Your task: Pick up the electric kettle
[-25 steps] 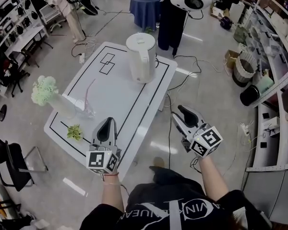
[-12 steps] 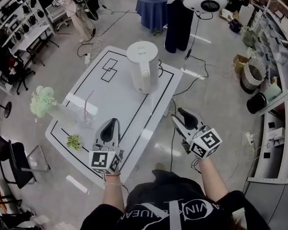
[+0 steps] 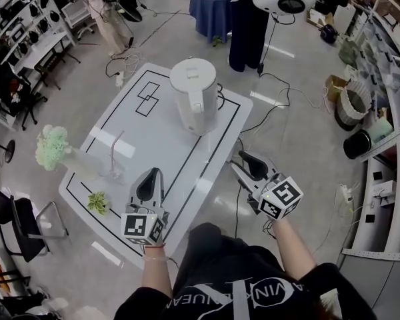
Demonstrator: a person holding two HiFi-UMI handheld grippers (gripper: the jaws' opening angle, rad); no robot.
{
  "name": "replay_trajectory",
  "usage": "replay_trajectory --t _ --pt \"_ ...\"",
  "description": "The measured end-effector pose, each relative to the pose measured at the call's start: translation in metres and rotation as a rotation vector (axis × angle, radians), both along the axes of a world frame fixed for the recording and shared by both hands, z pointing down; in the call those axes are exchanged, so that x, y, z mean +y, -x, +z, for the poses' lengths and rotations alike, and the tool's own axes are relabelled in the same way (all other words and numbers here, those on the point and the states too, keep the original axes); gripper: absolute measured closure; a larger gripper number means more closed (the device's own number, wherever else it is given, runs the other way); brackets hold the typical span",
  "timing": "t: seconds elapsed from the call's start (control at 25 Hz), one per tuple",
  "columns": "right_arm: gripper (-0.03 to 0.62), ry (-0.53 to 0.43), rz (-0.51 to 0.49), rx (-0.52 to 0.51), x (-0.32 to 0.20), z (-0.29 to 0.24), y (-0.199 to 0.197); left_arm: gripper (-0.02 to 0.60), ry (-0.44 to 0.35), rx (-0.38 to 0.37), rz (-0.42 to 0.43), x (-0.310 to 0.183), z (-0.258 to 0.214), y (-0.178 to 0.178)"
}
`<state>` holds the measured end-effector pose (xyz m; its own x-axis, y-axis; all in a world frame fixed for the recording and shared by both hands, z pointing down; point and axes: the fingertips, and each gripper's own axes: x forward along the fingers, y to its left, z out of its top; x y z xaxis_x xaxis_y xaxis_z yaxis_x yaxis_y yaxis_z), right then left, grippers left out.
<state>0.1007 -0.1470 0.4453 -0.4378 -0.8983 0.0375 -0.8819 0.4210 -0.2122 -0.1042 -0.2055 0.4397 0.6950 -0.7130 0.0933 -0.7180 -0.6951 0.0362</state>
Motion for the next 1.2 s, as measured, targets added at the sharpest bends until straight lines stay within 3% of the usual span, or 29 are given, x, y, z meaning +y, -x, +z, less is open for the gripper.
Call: replay_trajectory --t 0.4,0.6,1.2 --pt "0.456 -0.004 -0.050 0.023 -0.024 0.004 0.005 0.558 0.019 -0.017 0.028 -0.016 0.007 -0.014" --pt "0.454 -0.004 -0.068 0.027 -0.050 0.001 0.006 0.558 0.021 0.012 0.024 -0.043 0.005 -0.022" --pt "0.424 -0.036 -0.181 0.027 -0.121 -0.018 0.026 0.558 0.022 -0.028 0.077 -0.089 0.017 -0.044"
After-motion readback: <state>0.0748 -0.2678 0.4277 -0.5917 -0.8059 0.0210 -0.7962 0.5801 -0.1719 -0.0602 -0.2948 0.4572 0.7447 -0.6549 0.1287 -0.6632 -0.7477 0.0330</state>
